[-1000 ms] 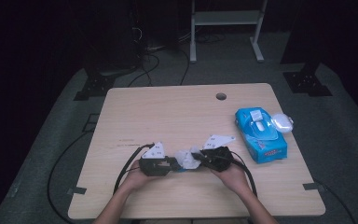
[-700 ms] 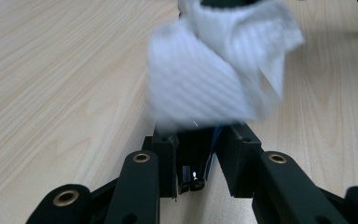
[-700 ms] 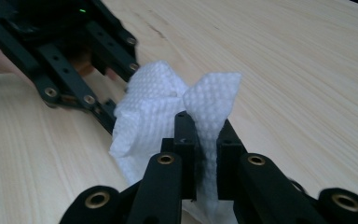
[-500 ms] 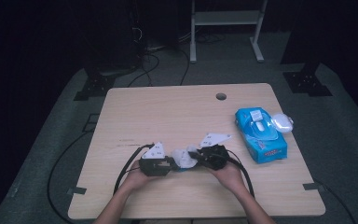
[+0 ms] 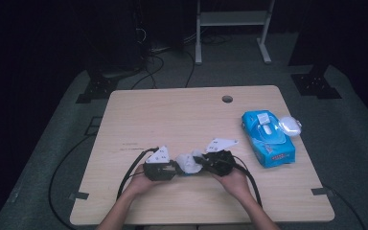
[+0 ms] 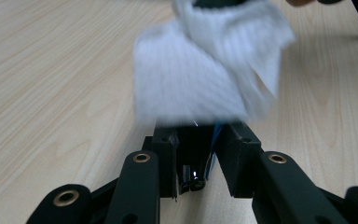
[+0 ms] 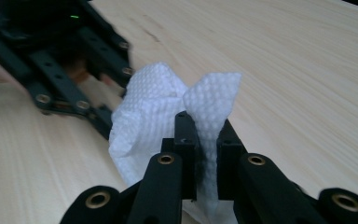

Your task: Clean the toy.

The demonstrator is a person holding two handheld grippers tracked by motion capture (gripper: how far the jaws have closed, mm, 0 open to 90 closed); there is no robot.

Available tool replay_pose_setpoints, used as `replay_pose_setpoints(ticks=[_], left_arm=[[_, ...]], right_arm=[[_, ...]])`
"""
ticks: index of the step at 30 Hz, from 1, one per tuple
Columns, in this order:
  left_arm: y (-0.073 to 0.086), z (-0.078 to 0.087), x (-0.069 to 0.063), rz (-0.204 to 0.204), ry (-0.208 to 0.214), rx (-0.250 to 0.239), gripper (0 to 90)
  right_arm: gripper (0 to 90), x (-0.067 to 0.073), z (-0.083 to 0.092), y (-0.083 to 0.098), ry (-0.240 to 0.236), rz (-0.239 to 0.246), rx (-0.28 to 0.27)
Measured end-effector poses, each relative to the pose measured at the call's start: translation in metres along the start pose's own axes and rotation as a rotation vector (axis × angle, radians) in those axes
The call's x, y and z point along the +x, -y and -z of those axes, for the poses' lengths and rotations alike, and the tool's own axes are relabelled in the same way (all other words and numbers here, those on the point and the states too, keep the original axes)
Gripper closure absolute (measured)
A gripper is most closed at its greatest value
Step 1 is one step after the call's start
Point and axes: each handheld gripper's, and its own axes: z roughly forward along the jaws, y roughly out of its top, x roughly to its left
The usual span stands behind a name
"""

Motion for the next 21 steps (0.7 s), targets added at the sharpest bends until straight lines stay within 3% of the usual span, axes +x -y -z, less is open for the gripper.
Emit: replay_pose_setpoints(ticks=[2,5,6,7,8,12,14,16,21], left_arm=[[0.0,0.002,0.001,-0.001,-0.003,0.005,69.7],[0.001,0.004,0.002,0.005,-0.002,0.009,69.8],[0.001,0.003,0.002,-0.002,-0.003,0.009,69.8],[0.001,0.003,0.002,-0.002,-0.003,0.009,69.8],[0.001,0.003,0.002,0.0,-0.001,0.009,69.7],[0.0,0.002,0.002,-0.002,0.002,0.01,69.8],[-0.001,0.001,0.001,-0.004,0.005,0.007,69.8],[-0.001,0.0,0.001,-0.001,0.01,0.007,69.8],[-0.001,0.0,0.0,-0.004,0.018,0.009,69.9]], right_arm=[[82.9,0.008,-0.007,-0.004,-0.006,0.029,-0.003],[82.8,0.006,-0.008,-0.007,-0.012,0.03,0.011],[82.9,-0.001,-0.002,-0.004,0.017,0.034,0.021],[82.9,-0.001,-0.002,-0.004,0.017,0.034,0.021],[82.9,-0.01,0.007,0.001,0.056,0.025,0.027],[82.9,-0.019,0.018,0.005,0.094,-0.007,0.033],[82.9,-0.017,0.017,0.005,0.093,0.0,0.034],[82.9,-0.005,0.008,0.0,0.051,0.027,0.027],[82.8,0.008,-0.003,-0.005,0.019,0.064,0.022]])
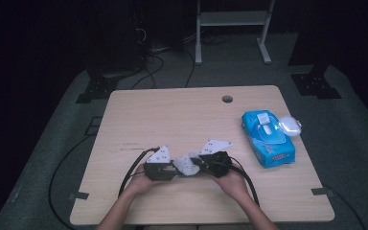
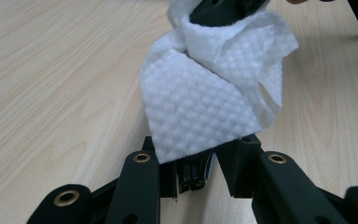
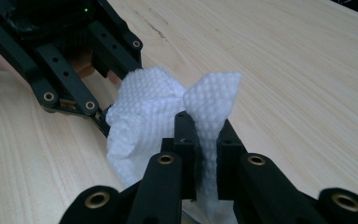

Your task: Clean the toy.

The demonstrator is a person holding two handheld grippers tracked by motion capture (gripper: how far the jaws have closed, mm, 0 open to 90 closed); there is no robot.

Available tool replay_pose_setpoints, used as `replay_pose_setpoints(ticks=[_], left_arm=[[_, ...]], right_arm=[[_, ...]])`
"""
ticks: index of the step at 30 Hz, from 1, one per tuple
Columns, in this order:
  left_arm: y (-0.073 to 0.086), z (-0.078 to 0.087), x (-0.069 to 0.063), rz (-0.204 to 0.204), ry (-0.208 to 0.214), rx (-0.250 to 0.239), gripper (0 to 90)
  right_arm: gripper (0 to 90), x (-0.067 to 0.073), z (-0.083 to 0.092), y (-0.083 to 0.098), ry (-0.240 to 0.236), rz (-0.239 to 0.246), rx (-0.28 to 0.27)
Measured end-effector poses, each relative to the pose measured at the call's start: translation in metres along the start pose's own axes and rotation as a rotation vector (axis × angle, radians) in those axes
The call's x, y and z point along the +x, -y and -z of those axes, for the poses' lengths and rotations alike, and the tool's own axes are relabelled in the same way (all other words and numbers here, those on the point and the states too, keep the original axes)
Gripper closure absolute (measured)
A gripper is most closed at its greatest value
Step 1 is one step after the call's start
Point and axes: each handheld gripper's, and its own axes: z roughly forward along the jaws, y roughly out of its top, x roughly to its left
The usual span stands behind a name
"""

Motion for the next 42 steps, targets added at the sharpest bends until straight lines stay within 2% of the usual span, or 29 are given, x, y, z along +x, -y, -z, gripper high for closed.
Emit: replay_pose_setpoints(ticks=[1,3,4,6,9,12,15,16,17,20,21,23,25,26,29,34,36,38,40,41,42], left_arm=[[0.0,0.0,0.0,-0.001,0.002,0.0,69.9],[0.0,0.001,0.0,-0.006,0.005,0.001,69.8],[0.0,0.001,0.0,-0.006,0.005,0.001,69.9],[0.0,0.001,0.001,-0.004,0.006,0.0,69.9],[-0.001,0.0,0.0,-0.01,0.008,0.003,69.9],[-0.001,-0.002,-0.001,-0.006,0.009,-0.001,69.9],[-0.001,-0.002,-0.001,-0.005,0.01,-0.001,69.9],[-0.001,-0.002,-0.001,-0.005,0.01,-0.001,69.9],[-0.001,-0.001,-0.001,-0.005,0.014,0.0,69.9],[0.0,0.0,-0.001,-0.008,0.016,0.001,70.0],[-0.001,0.0,0.0,-0.008,0.021,-0.002,70.1],[-0.001,0.0,-0.001,-0.011,0.02,0.001,70.1],[-0.001,-0.001,-0.001,-0.012,0.02,0.0,70.1],[-0.001,-0.001,-0.001,-0.012,0.02,0.0,70.1],[-0.001,-0.001,-0.001,-0.011,0.019,0.0,70.2],[-0.001,-0.001,-0.002,-0.012,0.02,0.0,70.2],[0.0,0.001,0.0,-0.01,0.019,0.002,70.2],[0.001,0.002,0.001,-0.008,0.022,0.003,70.2],[0.001,0.003,0.002,-0.01,0.02,0.002,70.2],[0.002,0.003,0.002,-0.012,0.022,0.002,70.2],[0.002,0.003,0.002,-0.012,0.022,0.002,70.3]], right_arm=[[82.8,-0.001,0.001,0.0,-0.002,0.001,0.002],[82.9,-0.013,0.012,0.009,0.034,-0.016,0.007],[82.9,-0.013,0.012,0.009,0.034,-0.016,0.007],[82.8,-0.026,0.025,0.018,0.066,-0.058,0.003],[82.9,-0.036,0.035,0.025,0.087,-0.103,0.0],[82.9,-0.03,0.031,0.023,0.077,-0.084,-0.004],[82.9,-0.015,0.017,0.013,0.03,-0.038,-0.007],[82.9,-0.015,0.017,0.013,0.03,-0.038,-0.007],[82.9,-0.011,0.014,0.011,0.031,-0.014,-0.002],[82.8,-0.013,0.016,0.012,0.034,-0.018,0.0],[82.9,-0.02,0.023,0.017,0.056,-0.037,-0.001],[82.8,-0.025,0.026,0.02,0.068,-0.043,-0.002],[82.9,-0.031,0.033,0.025,0.095,-0.066,0.002],[82.9,-0.033,0.035,0.026,0.093,-0.088,-0.003],[82.9,-0.027,0.031,0.023,0.082,-0.071,-0.005],[82.9,-0.002,0.006,0.007,-0.003,-0.022,-0.016],[82.9,0.004,0.001,0.002,-0.006,0.006,-0.011],[82.8,0.0,0.002,0.001,-0.011,-0.001,-0.003],[82.8,-0.009,0.009,0.006,0.015,-0.013,0.002],[82.8,-0.022,0.02,0.015,0.045,-0.047,0.0],[82.8,-0.022,0.02,0.015,0.045,-0.047,0.0]])
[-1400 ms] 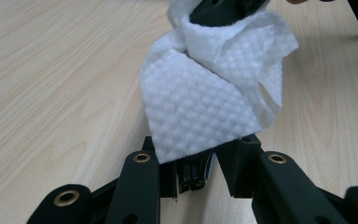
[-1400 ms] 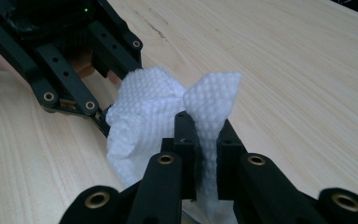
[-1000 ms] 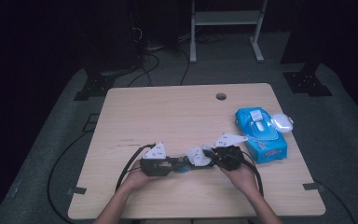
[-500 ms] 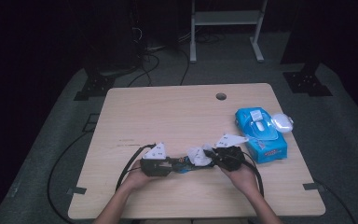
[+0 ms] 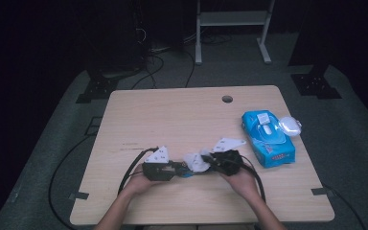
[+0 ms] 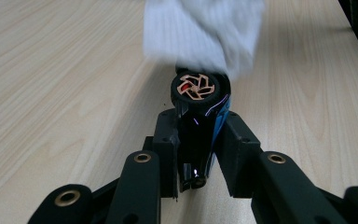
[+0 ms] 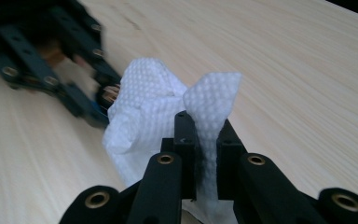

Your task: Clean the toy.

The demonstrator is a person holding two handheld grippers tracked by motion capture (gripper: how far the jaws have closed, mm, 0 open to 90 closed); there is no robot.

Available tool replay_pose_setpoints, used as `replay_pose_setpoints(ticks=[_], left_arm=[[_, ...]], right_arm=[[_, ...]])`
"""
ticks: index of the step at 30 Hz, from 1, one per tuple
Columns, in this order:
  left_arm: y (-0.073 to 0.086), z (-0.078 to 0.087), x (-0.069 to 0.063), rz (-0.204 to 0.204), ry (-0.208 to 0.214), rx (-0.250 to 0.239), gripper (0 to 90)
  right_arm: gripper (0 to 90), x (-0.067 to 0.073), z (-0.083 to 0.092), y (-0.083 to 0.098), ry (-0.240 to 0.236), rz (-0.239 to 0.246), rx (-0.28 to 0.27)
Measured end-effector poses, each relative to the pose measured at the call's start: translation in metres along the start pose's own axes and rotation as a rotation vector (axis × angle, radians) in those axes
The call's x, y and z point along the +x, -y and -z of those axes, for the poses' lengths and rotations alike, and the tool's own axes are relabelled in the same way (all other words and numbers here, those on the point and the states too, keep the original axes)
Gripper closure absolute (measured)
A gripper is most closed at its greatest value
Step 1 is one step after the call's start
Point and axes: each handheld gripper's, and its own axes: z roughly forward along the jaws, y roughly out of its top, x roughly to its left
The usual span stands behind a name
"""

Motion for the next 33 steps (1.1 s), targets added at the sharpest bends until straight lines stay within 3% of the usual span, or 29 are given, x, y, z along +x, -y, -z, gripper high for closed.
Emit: replay_pose_setpoints(ticks=[3,12,14,15,16,17,20,21,27,32,33], left_arm=[[0.0,-0.001,0.0,0.001,0.001,-0.003,70.2],[0.0,-0.002,0.0,0.001,0.003,-0.006,70.3],[0.0,-0.002,0.0,-0.001,0.002,-0.005,70.2],[0.0,-0.001,0.0,0.0,0.002,-0.004,70.2],[0.0,-0.001,0.0,0.0,0.002,-0.004,70.2],[0.0,-0.001,0.001,-0.001,0.003,-0.003,70.2],[0.0,0.0,0.001,-0.002,0.004,-0.002,70.2],[0.0,-0.001,0.001,-0.002,0.004,-0.003,70.2],[0.0,-0.001,0.001,0.004,0.005,-0.008,70.2],[0.0,-0.001,0.001,0.007,0.005,-0.01,70.2],[0.0,-0.001,0.001,0.004,0.005,-0.008,70.2]], right_arm=[[82.8,-0.023,0.022,0.016,0.044,-0.068,-0.003],[82.8,-0.027,0.028,0.019,0.063,-0.07,0.002],[82.8,-0.023,0.023,0.015,0.061,-0.053,0.008],[82.3,-0.016,0.017,0.011,0.07,-0.011,0.024],[82.3,-0.016,0.017,0.011,0.07,-0.011,0.024],[80.6,-0.013,0.015,0.007,0.084,0.023,0.039],[77.2,-0.013,0.016,0.006,0.081,0.02,0.045],[71.6,-0.014,0.019,0.006,0.088,0.006,0.028],[66.7,-0.01,0.025,0.011,0.071,0.017,-0.04],[59.0,-0.002,0.017,0.011,0.015,0.065,-0.048],[57.2,0.003,0.011,0.01,0.017,0.097,-0.033]])
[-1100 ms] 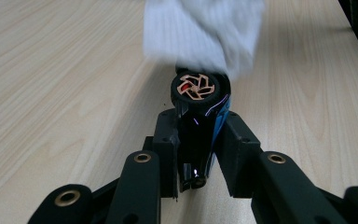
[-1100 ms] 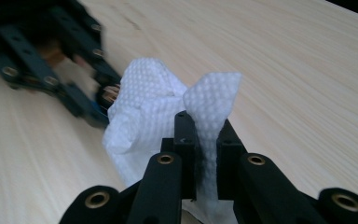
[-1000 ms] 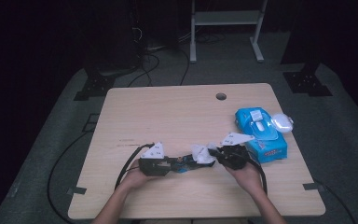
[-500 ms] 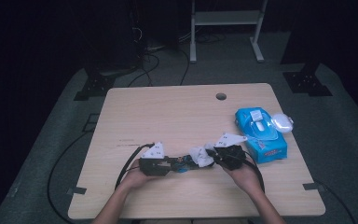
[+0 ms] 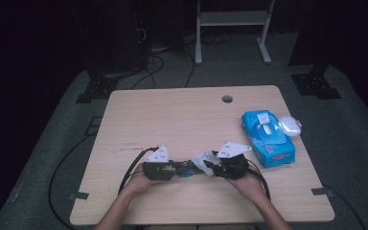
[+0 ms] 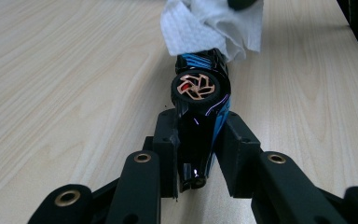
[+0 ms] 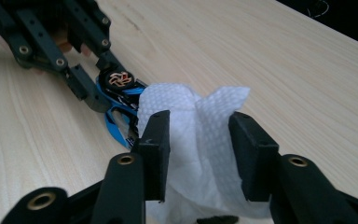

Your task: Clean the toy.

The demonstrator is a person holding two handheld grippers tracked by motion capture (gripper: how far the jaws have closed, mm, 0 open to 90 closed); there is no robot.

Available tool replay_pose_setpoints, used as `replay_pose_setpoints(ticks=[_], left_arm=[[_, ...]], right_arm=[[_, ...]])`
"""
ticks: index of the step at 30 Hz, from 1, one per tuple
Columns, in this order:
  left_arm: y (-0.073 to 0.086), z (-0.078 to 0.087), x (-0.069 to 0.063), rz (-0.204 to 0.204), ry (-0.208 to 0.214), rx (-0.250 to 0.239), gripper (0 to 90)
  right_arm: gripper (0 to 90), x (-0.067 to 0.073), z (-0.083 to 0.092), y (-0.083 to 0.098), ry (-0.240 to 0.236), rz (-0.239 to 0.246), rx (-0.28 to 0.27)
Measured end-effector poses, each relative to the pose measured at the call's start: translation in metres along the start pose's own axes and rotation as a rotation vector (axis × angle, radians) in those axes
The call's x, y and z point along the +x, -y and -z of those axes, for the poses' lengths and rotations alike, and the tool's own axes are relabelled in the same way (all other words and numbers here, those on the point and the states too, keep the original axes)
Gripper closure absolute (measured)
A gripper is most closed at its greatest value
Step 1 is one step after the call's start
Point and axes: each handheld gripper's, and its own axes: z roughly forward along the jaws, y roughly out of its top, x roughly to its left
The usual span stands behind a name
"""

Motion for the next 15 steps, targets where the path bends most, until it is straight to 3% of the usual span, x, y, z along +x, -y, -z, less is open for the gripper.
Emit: replay_pose_setpoints(ticks=[3,4,6,8,10,12,14,15], left_arm=[[0.0,0.0,0.0,0.001,0.0,0.0,70.2],[0.0,0.001,0.0,-0.002,0.001,0.004,70.3],[0.0,0.001,0.001,-0.003,0.002,0.005,70.2],[0.0,0.001,0.001,-0.004,0.006,0.003,70.3],[0.0,0.001,0.002,-0.006,0.008,0.004,70.3],[0.0,0.001,0.002,-0.006,0.009,0.002,70.3],[-0.001,0.001,0.003,-0.009,0.013,0.012,70.2],[-0.001,0.001,0.003,-0.009,0.013,0.012,70.2]], right_arm=[[58.3,0.004,-0.007,-0.002,0.007,0.025,0.005],[66.1,0.009,-0.012,-0.005,0.026,0.052,0.013],[68.0,0.009,-0.013,-0.006,0.033,0.068,0.018],[78.8,0.001,-0.009,-0.007,0.008,0.051,0.032],[79.6,-0.004,-0.007,-0.007,-0.002,0.035,0.038],[80.5,-0.01,-0.003,-0.007,0.022,0.013,0.045],[80.7,-0.019,0.0,-0.005,0.021,-0.035,0.041],[80.7,-0.019,0.0,-0.005,0.021,-0.035,0.041]])
